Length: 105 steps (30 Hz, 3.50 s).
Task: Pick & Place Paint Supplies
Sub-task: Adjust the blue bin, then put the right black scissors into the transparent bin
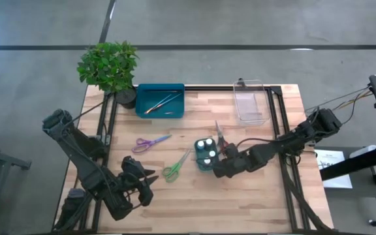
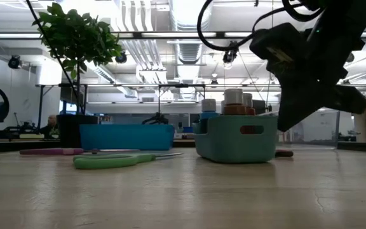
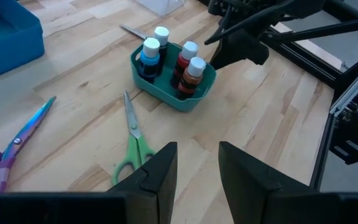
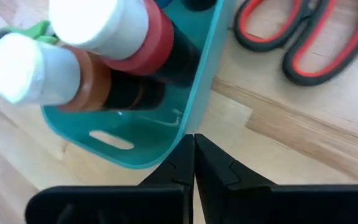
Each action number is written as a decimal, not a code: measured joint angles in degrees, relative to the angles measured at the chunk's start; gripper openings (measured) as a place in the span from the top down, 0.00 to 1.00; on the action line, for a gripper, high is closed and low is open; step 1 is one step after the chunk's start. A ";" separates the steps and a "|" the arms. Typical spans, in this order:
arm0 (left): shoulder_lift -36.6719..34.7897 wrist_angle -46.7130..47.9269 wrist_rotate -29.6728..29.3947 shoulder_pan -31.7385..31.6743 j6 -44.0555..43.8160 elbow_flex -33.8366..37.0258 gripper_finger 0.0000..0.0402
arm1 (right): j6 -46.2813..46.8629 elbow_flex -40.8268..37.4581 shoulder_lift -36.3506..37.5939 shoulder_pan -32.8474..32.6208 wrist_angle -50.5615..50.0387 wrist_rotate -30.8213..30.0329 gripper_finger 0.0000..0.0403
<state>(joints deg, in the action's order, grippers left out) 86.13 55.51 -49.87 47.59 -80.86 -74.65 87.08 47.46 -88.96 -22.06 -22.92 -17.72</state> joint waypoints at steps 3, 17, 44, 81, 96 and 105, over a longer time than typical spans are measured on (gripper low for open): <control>0.00 0.00 0.00 0.04 0.02 0.00 0.68 | -0.98 0.00 0.24 0.07 1.36 -0.17 0.98; 0.00 0.02 0.00 0.07 0.31 0.00 0.68 | -1.83 0.02 -0.40 0.48 3.56 0.25 0.98; 0.00 0.24 1.07 0.09 1.53 0.00 0.68 | 18.19 0.00 14.33 -5.11 -20.96 -7.92 0.98; 0.00 -0.39 -0.92 0.07 1.57 0.02 0.68 | 2.76 0.84 5.00 14.01 -19.67 6.24 0.64; 0.00 -1.65 -0.90 0.07 1.36 0.01 0.68 | -0.32 7.01 -6.14 16.20 -21.71 6.26 0.64; -0.01 -2.97 -0.86 0.07 1.38 0.02 0.68 | -1.14 7.28 -8.29 16.52 -21.93 7.11 0.64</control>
<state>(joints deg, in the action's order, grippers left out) 86.12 52.53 -50.73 47.66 -79.48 -74.63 85.95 54.74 -97.25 -5.54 -44.86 -10.61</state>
